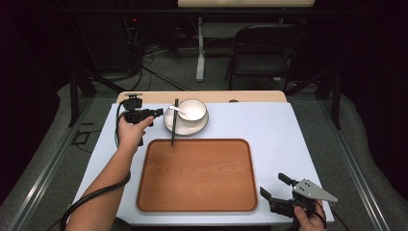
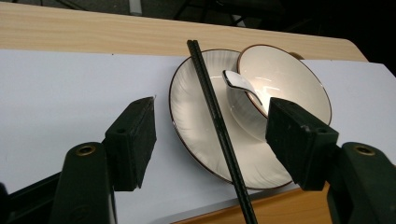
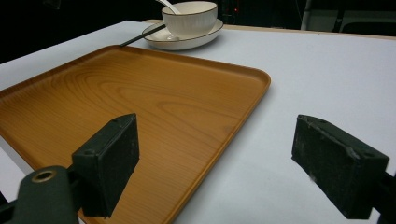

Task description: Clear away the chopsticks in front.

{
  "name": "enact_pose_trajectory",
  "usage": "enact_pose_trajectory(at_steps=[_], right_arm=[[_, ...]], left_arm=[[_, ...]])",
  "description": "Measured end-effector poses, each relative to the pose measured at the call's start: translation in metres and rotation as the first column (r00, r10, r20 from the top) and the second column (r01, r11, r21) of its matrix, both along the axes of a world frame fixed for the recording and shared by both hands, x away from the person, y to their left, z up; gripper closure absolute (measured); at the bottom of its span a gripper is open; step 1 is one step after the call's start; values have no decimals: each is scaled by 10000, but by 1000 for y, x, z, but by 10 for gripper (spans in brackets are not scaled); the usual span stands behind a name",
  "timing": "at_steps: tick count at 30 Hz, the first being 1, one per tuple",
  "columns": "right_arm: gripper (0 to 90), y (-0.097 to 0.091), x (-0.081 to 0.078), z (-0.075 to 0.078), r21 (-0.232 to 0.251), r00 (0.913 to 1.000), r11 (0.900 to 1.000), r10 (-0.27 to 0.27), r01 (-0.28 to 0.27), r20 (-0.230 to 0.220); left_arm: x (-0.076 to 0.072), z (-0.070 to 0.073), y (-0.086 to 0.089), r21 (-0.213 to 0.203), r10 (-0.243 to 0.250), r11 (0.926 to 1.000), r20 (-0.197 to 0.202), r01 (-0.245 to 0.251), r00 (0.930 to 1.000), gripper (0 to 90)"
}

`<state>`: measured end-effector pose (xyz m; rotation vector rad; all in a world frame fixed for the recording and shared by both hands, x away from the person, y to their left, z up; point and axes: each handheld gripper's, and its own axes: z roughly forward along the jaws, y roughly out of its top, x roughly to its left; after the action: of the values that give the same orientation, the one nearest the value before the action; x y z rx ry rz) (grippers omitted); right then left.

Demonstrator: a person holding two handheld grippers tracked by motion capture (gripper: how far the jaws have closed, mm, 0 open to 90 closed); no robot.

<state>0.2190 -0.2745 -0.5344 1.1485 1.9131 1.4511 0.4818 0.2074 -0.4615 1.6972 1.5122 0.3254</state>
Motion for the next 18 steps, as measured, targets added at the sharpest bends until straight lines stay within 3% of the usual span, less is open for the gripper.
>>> enact_pose_trajectory(at_steps=[9, 12, 16, 18], right_arm=[[145, 0, 0, 0, 11, 10000, 10000, 2, -2, 2], [145, 0, 0, 0, -3, 10000, 10000, 14, -14, 14], [145, 0, 0, 0, 6, 10000, 10000, 16, -16, 17], [145, 0, 0, 0, 25, 10000, 10000, 2, -2, 9]], left_arm=[[18, 0, 2, -49, 439, 9990, -739, -444, 9963, 378], [20, -2, 2, -7, 506, 9987, -917, -509, 9945, 425], [22, -5, 2, -25, 447, 9990, -1308, -455, 9904, 572], [23, -6, 0, 8, 387, 9992, -1394, -390, 9895, 585]])
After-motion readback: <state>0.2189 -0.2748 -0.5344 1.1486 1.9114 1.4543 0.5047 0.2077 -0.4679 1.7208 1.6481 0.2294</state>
